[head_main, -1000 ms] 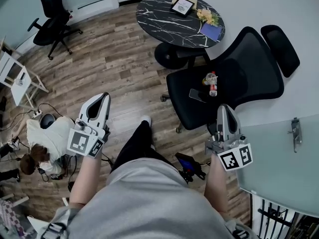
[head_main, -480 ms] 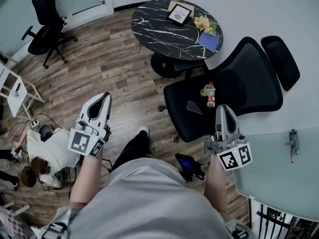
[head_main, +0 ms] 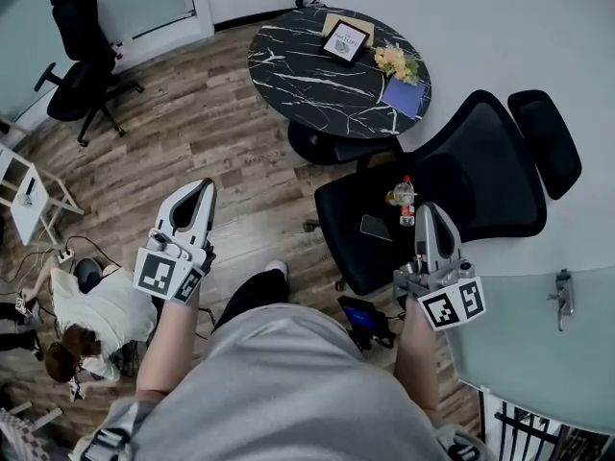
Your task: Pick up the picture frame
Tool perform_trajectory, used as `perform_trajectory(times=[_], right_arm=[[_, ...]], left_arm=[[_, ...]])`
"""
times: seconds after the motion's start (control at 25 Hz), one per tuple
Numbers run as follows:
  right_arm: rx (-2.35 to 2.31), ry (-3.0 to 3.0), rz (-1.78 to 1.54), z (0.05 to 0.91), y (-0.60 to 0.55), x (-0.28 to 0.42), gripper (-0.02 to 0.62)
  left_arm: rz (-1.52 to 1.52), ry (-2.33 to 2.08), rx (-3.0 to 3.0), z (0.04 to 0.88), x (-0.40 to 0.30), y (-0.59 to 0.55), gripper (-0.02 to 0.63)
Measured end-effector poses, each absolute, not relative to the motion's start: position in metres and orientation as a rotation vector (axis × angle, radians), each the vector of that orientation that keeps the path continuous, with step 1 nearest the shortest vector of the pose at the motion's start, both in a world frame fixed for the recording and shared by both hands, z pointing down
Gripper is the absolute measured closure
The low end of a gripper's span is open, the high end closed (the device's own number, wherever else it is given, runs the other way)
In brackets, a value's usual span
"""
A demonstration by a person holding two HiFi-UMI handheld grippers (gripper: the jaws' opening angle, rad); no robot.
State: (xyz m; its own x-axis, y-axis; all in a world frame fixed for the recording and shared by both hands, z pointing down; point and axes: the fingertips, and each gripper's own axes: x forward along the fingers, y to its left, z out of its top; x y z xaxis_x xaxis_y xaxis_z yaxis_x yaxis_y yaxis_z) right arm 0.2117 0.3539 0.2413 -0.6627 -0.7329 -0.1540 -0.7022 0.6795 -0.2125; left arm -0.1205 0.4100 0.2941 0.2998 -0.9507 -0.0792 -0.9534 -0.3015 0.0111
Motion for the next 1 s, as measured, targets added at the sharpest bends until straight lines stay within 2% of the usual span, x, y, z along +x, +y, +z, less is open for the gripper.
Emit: perform_trajectory(times=[0.48,1.0], right_arm=[[-1.172,2.637,-0.202,0.244,0.283,0.182,0.569],[-1.193,2.659,-0.21,0.255,0.259,0.168,0.571]], left_arm=[[0.116,1.805,-2.507,0.293,-0.151,0.333,0.6],[0.079,1.808,-2.524,0.299,-0.163,0.312,0.6]])
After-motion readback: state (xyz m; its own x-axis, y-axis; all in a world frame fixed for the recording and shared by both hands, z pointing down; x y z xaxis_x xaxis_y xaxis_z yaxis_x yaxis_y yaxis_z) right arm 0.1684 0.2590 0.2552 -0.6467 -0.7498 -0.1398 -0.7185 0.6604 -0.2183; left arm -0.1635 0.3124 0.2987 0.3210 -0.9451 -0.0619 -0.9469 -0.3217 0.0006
